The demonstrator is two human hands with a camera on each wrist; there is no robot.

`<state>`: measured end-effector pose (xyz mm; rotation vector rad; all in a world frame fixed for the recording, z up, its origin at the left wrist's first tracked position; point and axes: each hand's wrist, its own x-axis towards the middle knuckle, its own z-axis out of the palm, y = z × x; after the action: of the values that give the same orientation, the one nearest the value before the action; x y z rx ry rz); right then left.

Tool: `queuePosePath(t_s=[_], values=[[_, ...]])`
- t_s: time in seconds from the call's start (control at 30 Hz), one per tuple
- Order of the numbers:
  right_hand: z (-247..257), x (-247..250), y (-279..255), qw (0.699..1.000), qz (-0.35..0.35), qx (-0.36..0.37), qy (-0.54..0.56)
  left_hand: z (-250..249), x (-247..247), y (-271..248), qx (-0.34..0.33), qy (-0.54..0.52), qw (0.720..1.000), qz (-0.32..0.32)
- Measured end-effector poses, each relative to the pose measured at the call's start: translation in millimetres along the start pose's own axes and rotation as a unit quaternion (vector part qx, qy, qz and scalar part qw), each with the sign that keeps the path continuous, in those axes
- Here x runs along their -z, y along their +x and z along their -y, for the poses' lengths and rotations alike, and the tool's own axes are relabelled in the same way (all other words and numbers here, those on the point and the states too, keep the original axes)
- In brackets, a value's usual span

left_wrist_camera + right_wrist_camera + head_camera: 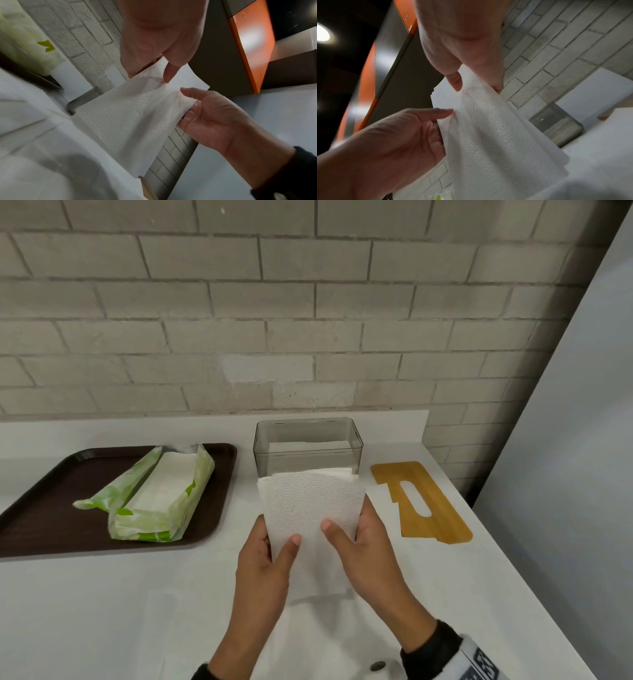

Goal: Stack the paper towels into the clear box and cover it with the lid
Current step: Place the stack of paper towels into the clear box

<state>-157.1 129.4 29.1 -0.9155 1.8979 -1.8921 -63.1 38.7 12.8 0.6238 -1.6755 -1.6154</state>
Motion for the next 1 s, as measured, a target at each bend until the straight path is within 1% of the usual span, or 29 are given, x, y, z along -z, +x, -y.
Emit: queuePosePath(t_s=[0.07, 0.2, 0.3, 0.33, 0.37, 0.43, 0.47, 0.5, 0.53, 0.57, 0.63, 0.67, 0.7, 0.77, 0.83, 0.9, 1.0], values=[[-0.5, 1.0, -2.1, 1.000, -0.007, 0.007, 0.001, -0.4, -3.1, 1.5, -0.009, -0.003, 1.000, 0.001], [-6.0, 2.4, -2.8, 1.000, 0.015, -0.013, -0.016, 1.8, -10.7, 2.4, -0.001, -0.016, 1.000, -0.005], [-11.1, 7.8, 0.7, 0.997, 0.016, -0.050, -0.048, -1.3, -12.5, 4.3, 0.010, -0.055, 0.998, -0.027], [-13.1, 11.3, 1.0, 0.994, 0.039, -0.076, -0.071, -2.5, -11.0, 5.9, 0.018, -0.076, 0.996, -0.034], [-16.0, 15.2, 0.8, 0.985, 0.083, -0.107, -0.109, -3.4, -8.0, 7.7, 0.028, -0.106, 0.993, -0.041], [-23.7, 24.9, -3.4, 0.950, 0.197, -0.157, -0.185, -4.4, 3.7, 11.8, 0.045, -0.166, 0.984, -0.056], [-25.0, 31.3, -6.2, 0.937, 0.229, -0.167, -0.203, -3.7, 12.2, 13.2, 0.049, -0.173, 0.982, -0.064], [-25.2, 39.4, -6.9, 0.936, 0.233, -0.169, -0.203, -2.2, 22.0, 13.9, 0.050, -0.159, 0.983, -0.073], [-24.4, 48.4, -6.0, 0.944, 0.215, -0.167, -0.187, 0.2, 32.1, 13.8, 0.050, -0.129, 0.987, -0.079], [-23.7, 57.5, -3.7, 0.957, 0.181, -0.159, -0.163, 3.4, 41.3, 12.5, 0.052, -0.094, 0.991, -0.080], [-23.3, 72.4, 2.4, 0.983, 0.085, -0.142, -0.078, 11.7, 53.1, 7.0, 0.066, -0.041, 0.995, -0.065], [-23.1, 75.9, 3.7, 0.989, 0.053, -0.131, -0.033, 15.9, 55.0, 3.3, 0.075, -0.023, 0.995, -0.055], [-22.8, 76.1, 3.5, 0.993, 0.034, -0.117, 0.008, 19.8, 54.8, -0.6, 0.083, -0.005, 0.995, -0.048], [-22.8, 71.2, 0.7, 0.991, 0.020, -0.097, 0.086, 24.7, 50.4, -7.6, 0.091, 0.015, 0.995, -0.049], [-23.8, 65.8, -3.1, 0.987, 0.014, -0.092, 0.131, 27.8, 44.6, -11.9, 0.092, 0.015, 0.994, -0.053], [-27.1, 61.8, -6.6, 0.987, 0.009, -0.101, 0.121, 30.3, 39.7, -13.2, 0.096, 0.006, 0.994, -0.060], [-39.6, 56.7, -12.3, 0.988, -0.004, -0.140, 0.063, 38.6, 35.9, -14.8, 0.114, 0.018, 0.991, -0.064]])
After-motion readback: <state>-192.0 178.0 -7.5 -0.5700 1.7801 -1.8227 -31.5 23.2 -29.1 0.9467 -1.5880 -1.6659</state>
